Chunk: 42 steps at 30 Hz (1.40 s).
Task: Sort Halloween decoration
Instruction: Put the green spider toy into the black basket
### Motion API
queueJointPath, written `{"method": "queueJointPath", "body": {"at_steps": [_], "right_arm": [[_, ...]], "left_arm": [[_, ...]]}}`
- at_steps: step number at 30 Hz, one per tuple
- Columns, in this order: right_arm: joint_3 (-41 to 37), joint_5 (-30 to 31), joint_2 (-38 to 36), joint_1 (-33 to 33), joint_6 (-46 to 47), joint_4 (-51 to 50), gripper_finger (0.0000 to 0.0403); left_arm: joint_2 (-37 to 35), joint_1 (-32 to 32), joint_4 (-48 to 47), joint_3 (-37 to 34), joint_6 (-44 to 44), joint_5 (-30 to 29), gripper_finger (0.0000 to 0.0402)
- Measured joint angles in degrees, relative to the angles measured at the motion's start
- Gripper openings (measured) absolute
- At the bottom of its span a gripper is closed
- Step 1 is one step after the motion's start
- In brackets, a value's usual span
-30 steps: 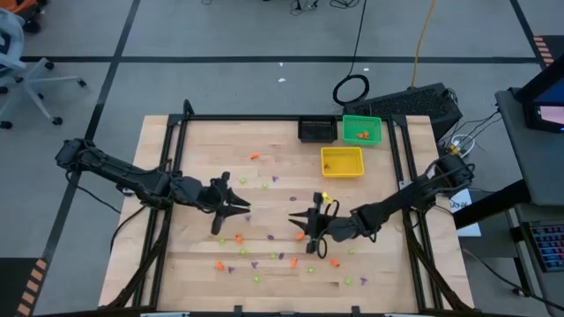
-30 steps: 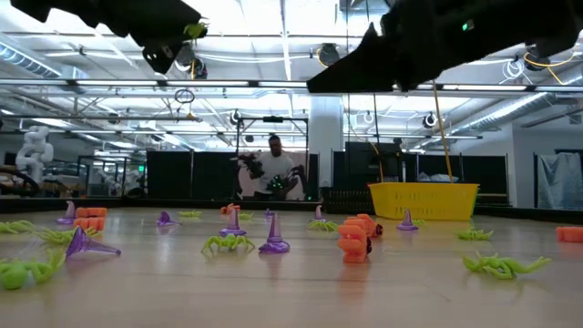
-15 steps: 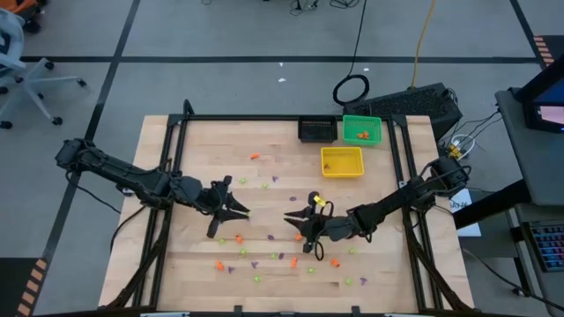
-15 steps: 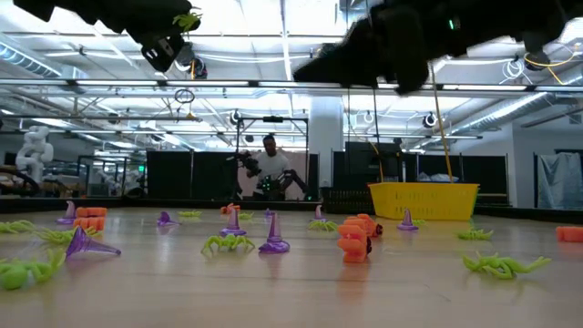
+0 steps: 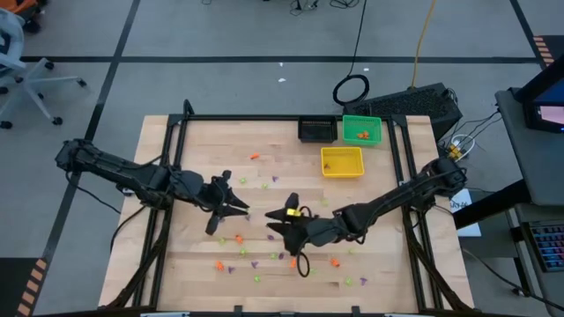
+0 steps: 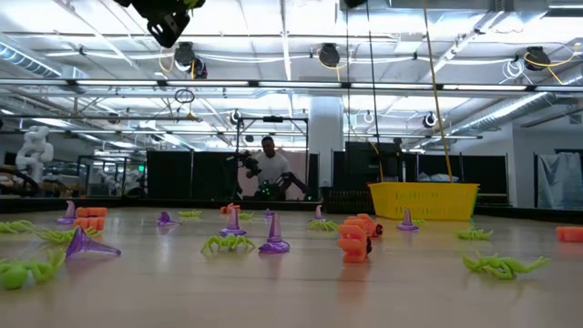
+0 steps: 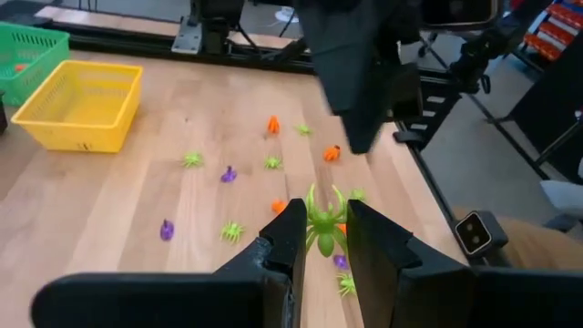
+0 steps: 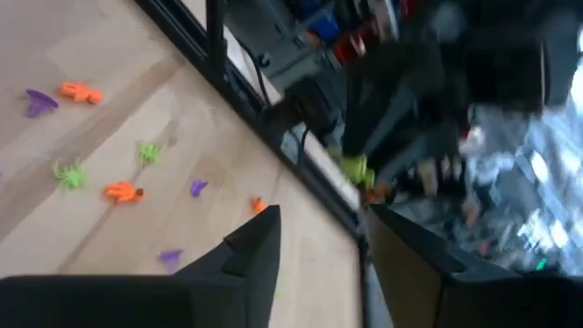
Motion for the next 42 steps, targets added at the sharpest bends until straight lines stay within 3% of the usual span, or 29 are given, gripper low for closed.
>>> {"method": "queueJointPath", "body": {"at_steps": [9,24,42], "right_arm": [[6.18,-2.48,4.73,-1.79,-10.33,-0.28,0.0161],[7.87,-8.18,7.08,-4.5,-11.2,-1.55,0.0158],[7.85,-14.21,7.08,-6.36,-11.0,-2.98,0.0089]], "left_arm": [[1.96,-0.02,-0.28,0.24,0.69,2.3,0.0068],[4.68,-0.02,-0.13,0.24,0.98,4.42,0.0068],[4.81,-0.02,1.33,0.23,0.88,4.64,0.0068]]}}
